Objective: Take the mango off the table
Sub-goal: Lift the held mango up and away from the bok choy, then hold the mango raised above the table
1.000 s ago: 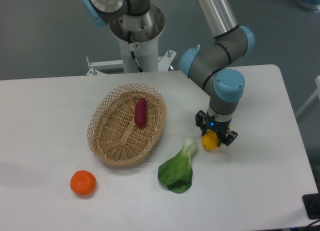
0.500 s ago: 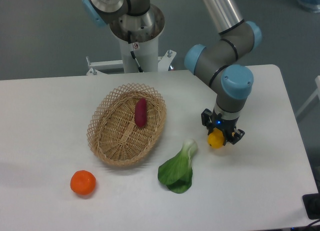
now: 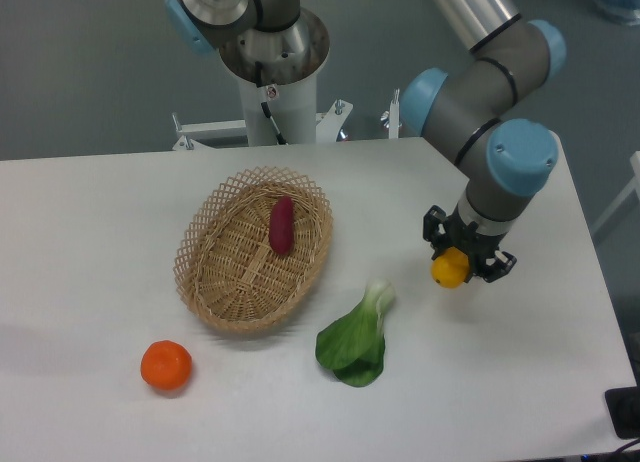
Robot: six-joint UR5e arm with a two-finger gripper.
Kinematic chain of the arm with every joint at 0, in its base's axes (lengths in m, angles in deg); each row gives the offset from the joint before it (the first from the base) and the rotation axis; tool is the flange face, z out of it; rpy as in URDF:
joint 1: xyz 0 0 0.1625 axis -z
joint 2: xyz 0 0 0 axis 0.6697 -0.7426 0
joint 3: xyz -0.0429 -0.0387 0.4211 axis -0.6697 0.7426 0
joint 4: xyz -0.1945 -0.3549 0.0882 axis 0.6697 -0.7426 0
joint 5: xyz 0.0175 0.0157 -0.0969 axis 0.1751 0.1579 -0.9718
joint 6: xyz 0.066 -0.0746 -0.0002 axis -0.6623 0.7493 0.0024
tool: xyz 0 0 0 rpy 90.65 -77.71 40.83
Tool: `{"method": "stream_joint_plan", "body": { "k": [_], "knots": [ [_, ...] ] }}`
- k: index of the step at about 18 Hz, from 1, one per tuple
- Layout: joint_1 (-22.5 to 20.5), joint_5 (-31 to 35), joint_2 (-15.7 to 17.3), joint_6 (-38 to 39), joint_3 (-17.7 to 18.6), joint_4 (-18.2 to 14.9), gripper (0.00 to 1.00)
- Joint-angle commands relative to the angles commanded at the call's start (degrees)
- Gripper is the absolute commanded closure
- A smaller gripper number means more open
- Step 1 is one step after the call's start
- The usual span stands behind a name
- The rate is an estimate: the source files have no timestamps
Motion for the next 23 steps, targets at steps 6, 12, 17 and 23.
{"method": "stream_joint_plan", "body": {
  "k": [6,12,17,23],
  "knots": [
    [-0.7,-0.09,-0.97,-0.79,-3.16,-0.35,0.39],
    [-1.49,-0.26,-0.44,-1.84,-3.96,-0.44,0.39],
    [-1.49,0.0,-0.62,-1.93,-4.4,-0.17,0.39],
    [-1.41,0.52,-0.7,-2.37,-4.4,0.09,0.38]
  ]
}}
